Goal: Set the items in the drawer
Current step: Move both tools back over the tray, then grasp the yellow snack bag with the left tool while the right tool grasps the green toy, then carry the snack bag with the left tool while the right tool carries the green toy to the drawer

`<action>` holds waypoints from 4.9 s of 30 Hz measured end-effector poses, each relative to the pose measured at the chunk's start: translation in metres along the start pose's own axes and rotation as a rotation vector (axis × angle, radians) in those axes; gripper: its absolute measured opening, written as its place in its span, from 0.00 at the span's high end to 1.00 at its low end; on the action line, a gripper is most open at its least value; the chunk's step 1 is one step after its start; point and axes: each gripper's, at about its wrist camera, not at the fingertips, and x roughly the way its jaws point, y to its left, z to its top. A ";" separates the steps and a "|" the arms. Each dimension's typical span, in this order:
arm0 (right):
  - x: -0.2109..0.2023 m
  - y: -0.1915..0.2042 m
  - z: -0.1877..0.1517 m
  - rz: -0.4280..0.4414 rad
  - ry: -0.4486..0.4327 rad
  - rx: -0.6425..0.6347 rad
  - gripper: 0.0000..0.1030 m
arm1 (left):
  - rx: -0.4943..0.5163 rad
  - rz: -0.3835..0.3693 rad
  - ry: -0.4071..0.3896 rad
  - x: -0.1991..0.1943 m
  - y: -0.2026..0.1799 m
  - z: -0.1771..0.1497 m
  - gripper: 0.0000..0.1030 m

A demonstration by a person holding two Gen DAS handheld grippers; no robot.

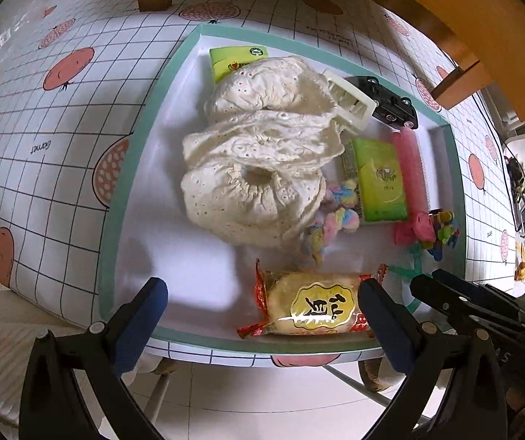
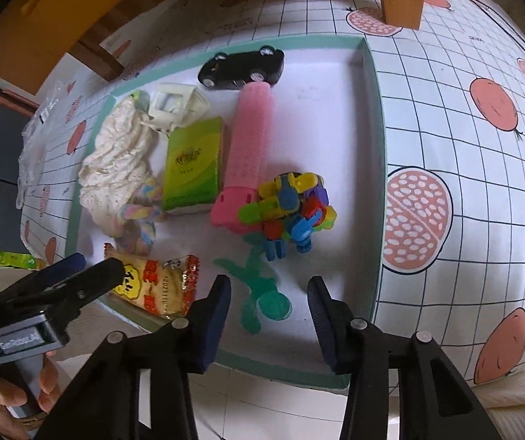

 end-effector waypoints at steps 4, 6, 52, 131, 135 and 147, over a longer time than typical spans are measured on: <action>0.005 0.005 0.000 -0.006 0.003 -0.018 0.59 | 0.035 0.027 -0.013 0.000 -0.009 0.001 0.00; 0.006 0.008 0.000 -0.003 0.002 -0.012 0.62 | 0.062 0.046 -0.021 -0.001 -0.015 0.001 0.00; 0.000 -0.013 0.010 0.058 0.000 0.076 0.75 | 0.530 0.238 0.000 0.014 -0.114 -0.004 0.22; -0.121 -0.011 0.016 0.226 -0.423 0.102 0.83 | 0.178 -0.231 -0.398 -0.116 -0.060 0.011 0.58; -0.138 -0.006 0.018 0.243 -0.456 0.091 0.84 | 0.168 -0.241 -0.419 -0.129 -0.059 0.013 0.58; -0.268 0.036 0.057 0.275 -0.709 -0.042 0.84 | 0.256 -0.243 -0.680 -0.261 -0.080 0.055 0.58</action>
